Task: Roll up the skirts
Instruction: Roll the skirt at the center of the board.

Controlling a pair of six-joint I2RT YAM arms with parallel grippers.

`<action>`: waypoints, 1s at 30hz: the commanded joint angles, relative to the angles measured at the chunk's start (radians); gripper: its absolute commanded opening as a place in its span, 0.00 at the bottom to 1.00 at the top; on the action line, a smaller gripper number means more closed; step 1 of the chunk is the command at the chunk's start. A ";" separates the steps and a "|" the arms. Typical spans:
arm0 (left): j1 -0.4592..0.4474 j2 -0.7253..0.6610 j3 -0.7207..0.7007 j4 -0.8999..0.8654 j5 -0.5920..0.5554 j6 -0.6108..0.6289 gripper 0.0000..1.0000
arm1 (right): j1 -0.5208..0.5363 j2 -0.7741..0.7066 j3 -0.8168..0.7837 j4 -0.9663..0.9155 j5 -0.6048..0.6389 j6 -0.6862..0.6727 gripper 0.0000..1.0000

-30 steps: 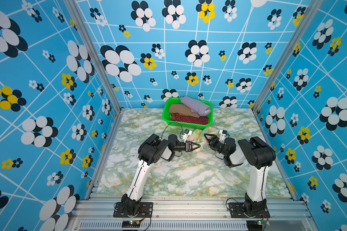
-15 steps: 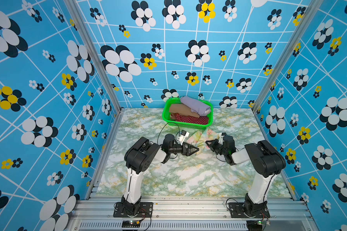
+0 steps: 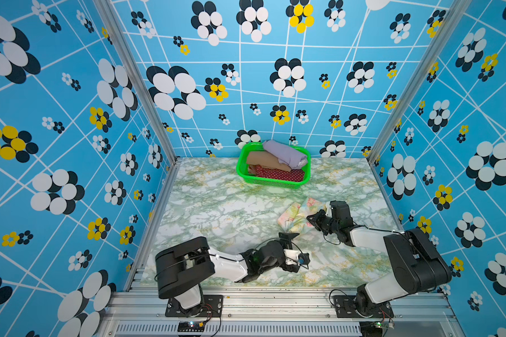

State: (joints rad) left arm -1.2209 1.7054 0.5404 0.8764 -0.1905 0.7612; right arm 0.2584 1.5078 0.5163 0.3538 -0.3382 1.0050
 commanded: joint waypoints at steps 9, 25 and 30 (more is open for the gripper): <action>-0.003 0.282 0.109 0.323 -0.211 0.258 1.00 | 0.002 -0.168 -0.045 -0.222 0.010 -0.058 0.00; 0.077 0.501 0.246 0.379 -0.163 0.325 0.14 | 0.002 -0.278 -0.038 -0.424 0.028 -0.110 0.00; 0.081 0.488 0.257 0.338 -0.129 0.290 0.00 | 0.000 -0.314 -0.044 -0.457 0.050 -0.128 0.18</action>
State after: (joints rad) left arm -1.1641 2.1723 0.7822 1.2594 -0.3305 1.0756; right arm 0.2562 1.2297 0.4736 -0.0109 -0.2695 0.9108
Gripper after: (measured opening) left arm 0.139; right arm 0.116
